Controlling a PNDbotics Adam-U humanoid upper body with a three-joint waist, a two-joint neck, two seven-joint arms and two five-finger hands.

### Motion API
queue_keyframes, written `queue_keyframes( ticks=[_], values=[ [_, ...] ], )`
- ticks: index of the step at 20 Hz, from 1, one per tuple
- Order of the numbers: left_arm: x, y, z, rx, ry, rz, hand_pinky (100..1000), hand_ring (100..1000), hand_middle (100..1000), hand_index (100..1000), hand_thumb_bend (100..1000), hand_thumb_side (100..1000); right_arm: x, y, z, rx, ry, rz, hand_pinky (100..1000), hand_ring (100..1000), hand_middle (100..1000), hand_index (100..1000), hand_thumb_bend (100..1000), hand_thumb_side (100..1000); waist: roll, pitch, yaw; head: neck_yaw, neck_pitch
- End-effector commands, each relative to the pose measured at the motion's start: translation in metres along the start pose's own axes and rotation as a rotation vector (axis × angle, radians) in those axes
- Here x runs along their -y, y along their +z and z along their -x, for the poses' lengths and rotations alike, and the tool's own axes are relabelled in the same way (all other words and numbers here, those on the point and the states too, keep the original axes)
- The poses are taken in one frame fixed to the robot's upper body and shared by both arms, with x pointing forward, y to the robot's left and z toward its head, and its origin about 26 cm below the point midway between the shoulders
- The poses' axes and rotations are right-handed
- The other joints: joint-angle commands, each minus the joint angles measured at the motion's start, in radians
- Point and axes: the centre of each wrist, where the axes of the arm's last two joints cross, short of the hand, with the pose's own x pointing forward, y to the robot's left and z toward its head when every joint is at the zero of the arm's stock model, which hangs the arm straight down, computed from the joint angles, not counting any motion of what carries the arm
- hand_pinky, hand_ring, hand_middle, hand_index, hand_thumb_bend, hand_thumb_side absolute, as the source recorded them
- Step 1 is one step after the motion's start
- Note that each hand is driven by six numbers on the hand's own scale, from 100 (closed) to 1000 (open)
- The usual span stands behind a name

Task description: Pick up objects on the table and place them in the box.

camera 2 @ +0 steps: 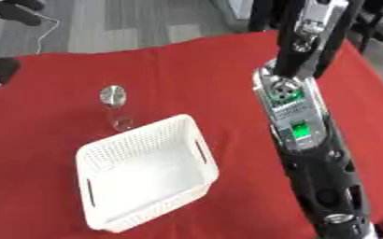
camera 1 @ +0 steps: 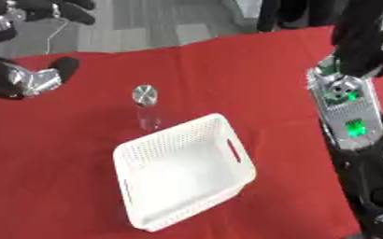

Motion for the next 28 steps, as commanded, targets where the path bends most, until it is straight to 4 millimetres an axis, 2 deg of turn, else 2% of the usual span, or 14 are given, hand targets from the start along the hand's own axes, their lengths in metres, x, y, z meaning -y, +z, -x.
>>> queue_keyframes(
  ticks=[1, 9, 28],
  values=[
    [-0.008, -0.002, 0.005, -0.009, -0.029, 0.018, 786, 802, 897, 904, 100, 830, -0.002, -0.008, -0.003, 0.052, -0.041, 0.041, 573, 596, 618, 647, 100, 1000, 0.005, -0.01, -0.003, 0.015, 0.0],
    [-0.007, -0.01, 0.013, 0.007, -0.044, 0.097, 797, 807, 899, 904, 100, 843, -0.006, -0.009, -0.004, 0.055, -0.063, 0.048, 573, 595, 616, 646, 100, 1000, 0.012, -0.006, -0.017, 0.031, 0.0],
    [-0.01, -0.021, 0.009, 0.06, 0.003, 0.178, 793, 807, 905, 912, 100, 864, -0.011, -0.01, -0.006, 0.065, -0.086, 0.061, 574, 595, 617, 646, 100, 1000, 0.021, -0.005, -0.034, 0.044, 0.0]
  ],
)
